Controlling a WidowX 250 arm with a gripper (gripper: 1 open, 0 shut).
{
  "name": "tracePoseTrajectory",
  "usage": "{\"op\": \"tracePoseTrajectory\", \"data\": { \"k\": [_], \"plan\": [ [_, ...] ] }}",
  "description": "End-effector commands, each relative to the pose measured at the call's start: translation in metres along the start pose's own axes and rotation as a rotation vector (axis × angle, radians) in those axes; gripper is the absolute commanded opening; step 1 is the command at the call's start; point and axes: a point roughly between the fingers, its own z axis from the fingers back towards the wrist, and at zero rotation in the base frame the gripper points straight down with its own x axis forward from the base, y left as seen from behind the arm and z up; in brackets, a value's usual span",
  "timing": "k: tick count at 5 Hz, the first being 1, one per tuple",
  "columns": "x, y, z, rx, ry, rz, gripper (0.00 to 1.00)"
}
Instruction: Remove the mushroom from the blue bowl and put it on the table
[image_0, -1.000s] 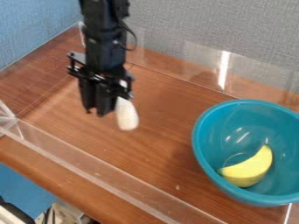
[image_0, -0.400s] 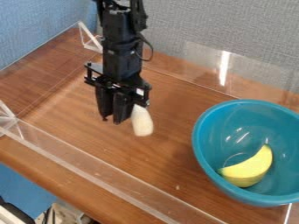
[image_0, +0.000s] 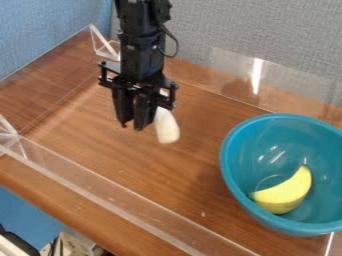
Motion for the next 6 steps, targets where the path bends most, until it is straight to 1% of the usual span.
{"op": "tracePoseTrajectory", "data": {
  "k": [1, 4, 6],
  "plan": [
    [0.015, 0.011, 0.007, 0.018, -0.063, -0.050, 0.00],
    [0.006, -0.012, 0.023, 0.033, -0.121, -0.161, 0.00],
    [0.018, -0.010, 0.034, 0.041, -0.145, -0.132, 0.00]
  ]
}}
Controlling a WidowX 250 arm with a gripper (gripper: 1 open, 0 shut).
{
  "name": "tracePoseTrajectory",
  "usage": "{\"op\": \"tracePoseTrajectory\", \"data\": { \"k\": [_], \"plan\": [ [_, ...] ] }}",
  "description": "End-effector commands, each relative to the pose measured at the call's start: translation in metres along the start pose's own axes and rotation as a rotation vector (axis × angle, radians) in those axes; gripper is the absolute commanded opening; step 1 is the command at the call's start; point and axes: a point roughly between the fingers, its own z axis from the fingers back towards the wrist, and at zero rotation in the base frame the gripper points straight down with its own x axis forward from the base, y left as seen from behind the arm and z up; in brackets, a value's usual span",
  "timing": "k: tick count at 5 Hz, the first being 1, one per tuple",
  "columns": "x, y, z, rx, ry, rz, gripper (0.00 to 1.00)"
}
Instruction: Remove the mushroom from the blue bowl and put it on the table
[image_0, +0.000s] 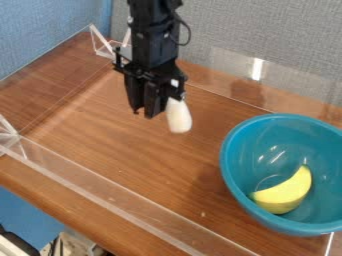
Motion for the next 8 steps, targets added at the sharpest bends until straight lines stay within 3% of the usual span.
{"op": "tracePoseTrajectory", "data": {
  "k": [1, 2, 4, 6, 7, 8],
  "plan": [
    [0.012, -0.002, 0.017, 0.025, -0.056, 0.011, 0.00],
    [0.015, -0.003, 0.017, 0.030, -0.055, 0.031, 0.00],
    [0.018, 0.008, 0.000, 0.036, -0.055, 0.027, 0.00],
    [-0.029, 0.072, -0.044, 0.010, -0.022, 0.195, 0.00],
    [-0.033, 0.056, -0.041, 0.009, -0.054, 0.192, 1.00],
    [-0.039, 0.038, -0.036, -0.016, -0.084, 0.189, 0.00]
  ]
}}
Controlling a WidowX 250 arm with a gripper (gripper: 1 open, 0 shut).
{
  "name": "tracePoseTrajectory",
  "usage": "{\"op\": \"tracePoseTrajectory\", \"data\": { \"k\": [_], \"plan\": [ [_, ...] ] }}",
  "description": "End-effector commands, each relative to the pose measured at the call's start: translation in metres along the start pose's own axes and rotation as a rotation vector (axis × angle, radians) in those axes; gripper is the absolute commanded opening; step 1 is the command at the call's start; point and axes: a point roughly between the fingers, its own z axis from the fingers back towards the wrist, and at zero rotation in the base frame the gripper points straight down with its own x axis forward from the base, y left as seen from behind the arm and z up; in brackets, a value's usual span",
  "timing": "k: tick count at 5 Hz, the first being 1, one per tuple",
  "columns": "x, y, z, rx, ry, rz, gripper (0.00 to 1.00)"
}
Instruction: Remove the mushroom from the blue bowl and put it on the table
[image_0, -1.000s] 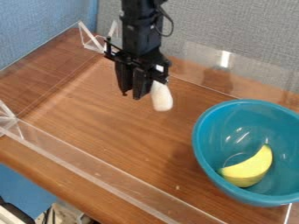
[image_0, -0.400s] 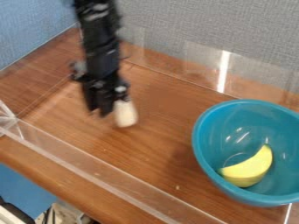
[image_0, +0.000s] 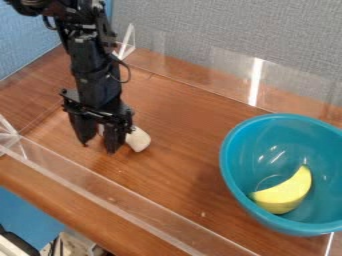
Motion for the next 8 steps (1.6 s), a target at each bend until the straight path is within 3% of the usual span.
{"op": "tracePoseTrajectory", "data": {
  "k": [1, 2, 3, 4, 6, 7, 8],
  "plan": [
    [-0.003, -0.017, 0.010, -0.007, -0.052, 0.029, 0.00],
    [0.000, -0.020, -0.002, -0.019, -0.045, 0.063, 0.00],
    [-0.009, -0.011, -0.007, -0.030, -0.036, 0.062, 1.00],
    [-0.020, -0.003, -0.008, -0.038, -0.031, 0.061, 1.00],
    [0.006, -0.040, 0.004, -0.038, -0.069, 0.053, 1.00],
    [0.019, -0.039, 0.002, -0.035, -0.078, 0.093, 1.00],
    [0.020, -0.037, 0.003, -0.038, -0.074, 0.081, 1.00]
  ]
}}
